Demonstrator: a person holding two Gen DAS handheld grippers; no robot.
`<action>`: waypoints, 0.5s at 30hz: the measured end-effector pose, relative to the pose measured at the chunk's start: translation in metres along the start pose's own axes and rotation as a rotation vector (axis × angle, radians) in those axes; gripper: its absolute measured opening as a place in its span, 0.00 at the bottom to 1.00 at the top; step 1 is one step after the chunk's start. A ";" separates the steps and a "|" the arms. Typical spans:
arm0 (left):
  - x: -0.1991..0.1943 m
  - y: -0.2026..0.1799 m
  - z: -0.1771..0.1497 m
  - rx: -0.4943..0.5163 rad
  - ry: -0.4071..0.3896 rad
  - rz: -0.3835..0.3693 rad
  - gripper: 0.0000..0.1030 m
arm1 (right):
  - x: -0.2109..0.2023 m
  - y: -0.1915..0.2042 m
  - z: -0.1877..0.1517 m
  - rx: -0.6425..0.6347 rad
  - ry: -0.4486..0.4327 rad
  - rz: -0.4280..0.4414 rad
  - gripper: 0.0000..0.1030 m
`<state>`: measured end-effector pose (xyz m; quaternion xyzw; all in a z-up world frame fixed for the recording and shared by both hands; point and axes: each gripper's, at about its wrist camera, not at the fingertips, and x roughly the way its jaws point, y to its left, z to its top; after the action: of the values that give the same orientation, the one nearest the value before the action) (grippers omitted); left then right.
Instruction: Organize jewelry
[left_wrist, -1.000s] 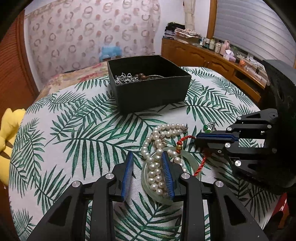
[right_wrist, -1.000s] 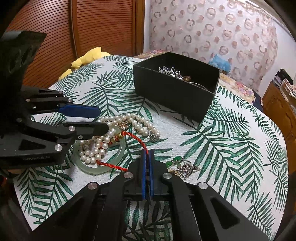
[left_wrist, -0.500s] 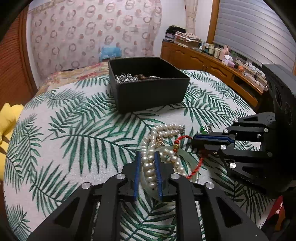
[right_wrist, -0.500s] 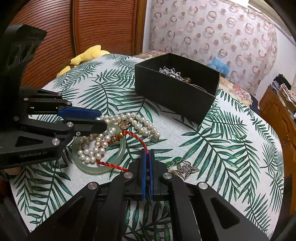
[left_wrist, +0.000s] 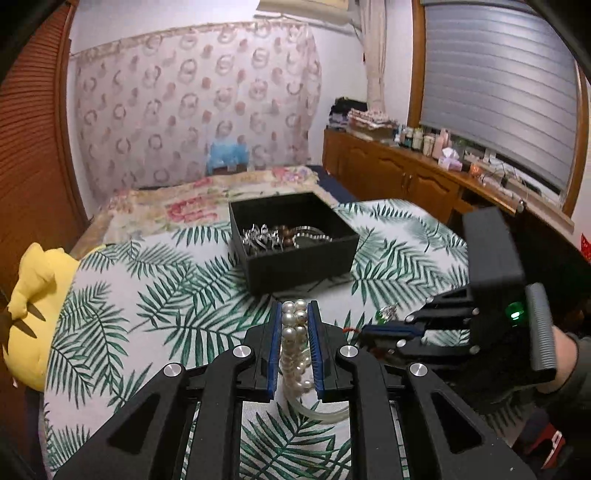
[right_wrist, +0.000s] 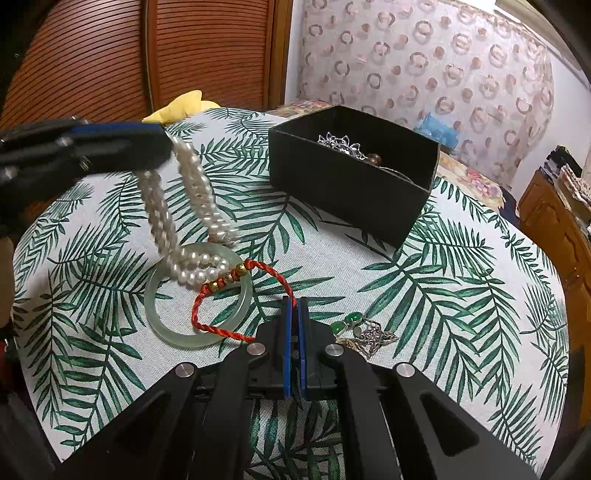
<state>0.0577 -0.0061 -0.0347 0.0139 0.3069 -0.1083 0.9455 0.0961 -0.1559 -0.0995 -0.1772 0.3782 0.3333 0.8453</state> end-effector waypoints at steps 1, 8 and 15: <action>-0.003 0.000 0.002 0.000 -0.009 -0.001 0.12 | 0.000 -0.001 0.000 0.003 0.000 0.004 0.04; -0.018 0.004 0.015 -0.011 -0.044 -0.024 0.12 | -0.007 0.002 0.004 0.010 -0.029 0.016 0.03; -0.028 0.007 0.029 0.002 -0.075 -0.010 0.12 | -0.033 0.000 0.019 0.011 -0.091 0.019 0.03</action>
<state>0.0539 0.0036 0.0046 0.0093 0.2710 -0.1140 0.9558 0.0896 -0.1596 -0.0619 -0.1536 0.3427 0.3468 0.8595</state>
